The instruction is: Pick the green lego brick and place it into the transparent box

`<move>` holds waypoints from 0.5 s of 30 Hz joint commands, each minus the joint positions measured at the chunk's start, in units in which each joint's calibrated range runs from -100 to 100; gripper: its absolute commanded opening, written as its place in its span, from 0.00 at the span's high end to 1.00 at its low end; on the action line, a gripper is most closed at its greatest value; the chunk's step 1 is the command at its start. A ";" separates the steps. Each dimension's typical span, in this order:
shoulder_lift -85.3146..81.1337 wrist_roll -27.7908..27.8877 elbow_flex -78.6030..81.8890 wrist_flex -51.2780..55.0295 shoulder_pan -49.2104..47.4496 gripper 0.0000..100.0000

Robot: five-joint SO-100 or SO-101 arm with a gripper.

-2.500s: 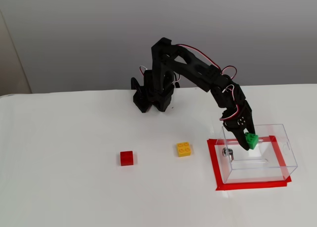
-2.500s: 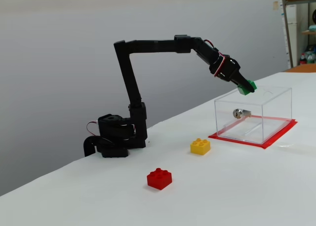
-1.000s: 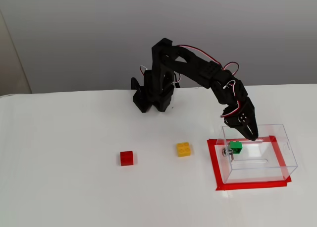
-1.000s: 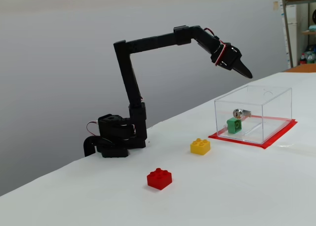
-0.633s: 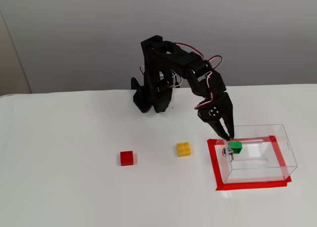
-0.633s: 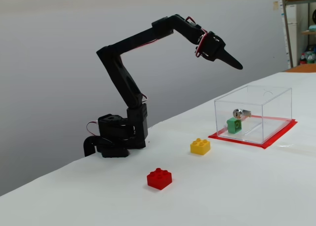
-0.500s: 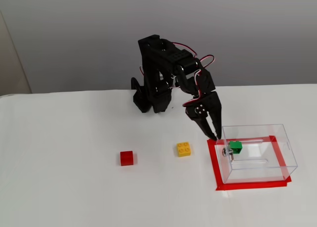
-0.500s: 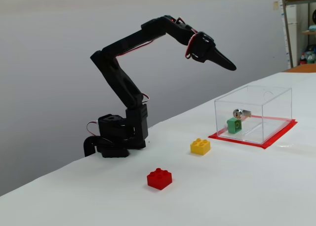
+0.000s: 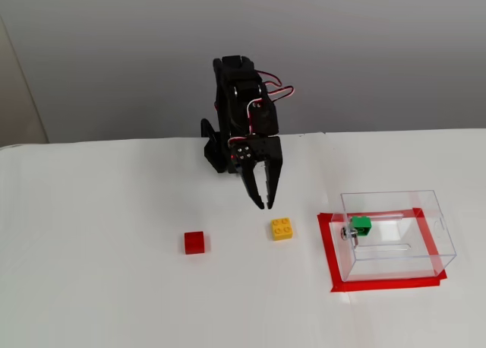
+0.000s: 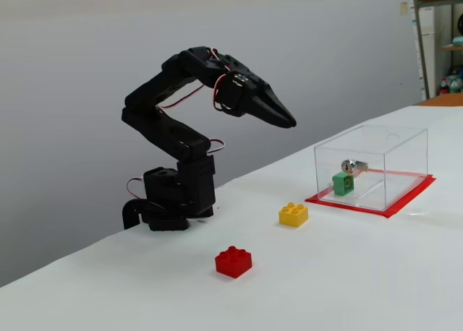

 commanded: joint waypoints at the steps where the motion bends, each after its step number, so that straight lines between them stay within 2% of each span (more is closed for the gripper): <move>1: -4.29 -0.09 3.20 0.17 1.76 0.96; 15: -25.50 -0.20 30.78 -0.61 7.97 0.97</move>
